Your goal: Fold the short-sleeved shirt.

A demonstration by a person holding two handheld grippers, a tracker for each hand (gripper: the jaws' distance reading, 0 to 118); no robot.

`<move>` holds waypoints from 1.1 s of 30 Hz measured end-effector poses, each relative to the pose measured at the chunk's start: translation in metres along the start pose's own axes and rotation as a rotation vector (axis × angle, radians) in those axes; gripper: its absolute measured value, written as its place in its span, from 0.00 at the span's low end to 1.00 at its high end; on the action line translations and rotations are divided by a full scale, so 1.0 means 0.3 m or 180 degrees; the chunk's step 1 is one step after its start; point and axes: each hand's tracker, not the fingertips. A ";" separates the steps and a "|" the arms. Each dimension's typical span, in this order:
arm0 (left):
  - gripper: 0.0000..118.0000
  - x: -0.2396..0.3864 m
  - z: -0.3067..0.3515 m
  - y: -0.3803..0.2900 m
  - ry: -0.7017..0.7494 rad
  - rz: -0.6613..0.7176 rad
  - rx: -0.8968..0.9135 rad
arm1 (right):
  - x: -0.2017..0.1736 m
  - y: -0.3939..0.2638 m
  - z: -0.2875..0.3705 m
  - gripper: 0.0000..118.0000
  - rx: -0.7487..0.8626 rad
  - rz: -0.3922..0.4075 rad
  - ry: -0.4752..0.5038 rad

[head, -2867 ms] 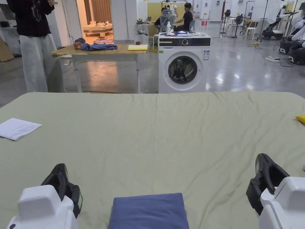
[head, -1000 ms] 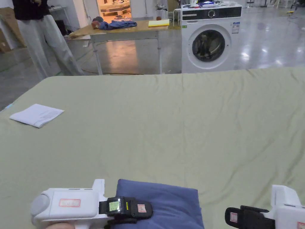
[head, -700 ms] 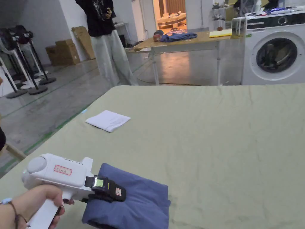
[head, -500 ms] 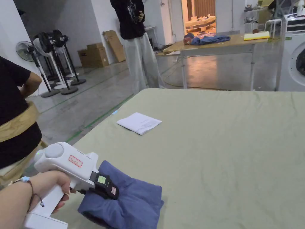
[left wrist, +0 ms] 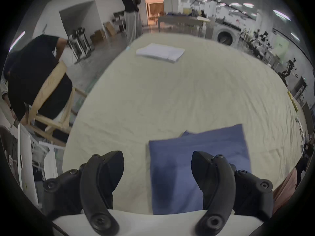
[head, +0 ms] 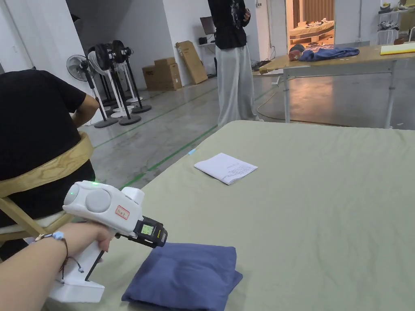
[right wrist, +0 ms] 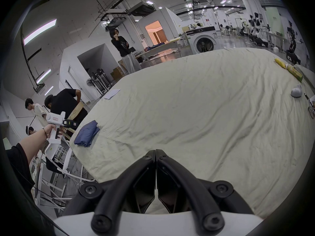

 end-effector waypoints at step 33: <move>0.01 1.569 0.759 -0.442 -0.0391 0.0002 0.3417 | 0.100 -0.077 0.489 0.00 0.2873 0.0864 -0.1413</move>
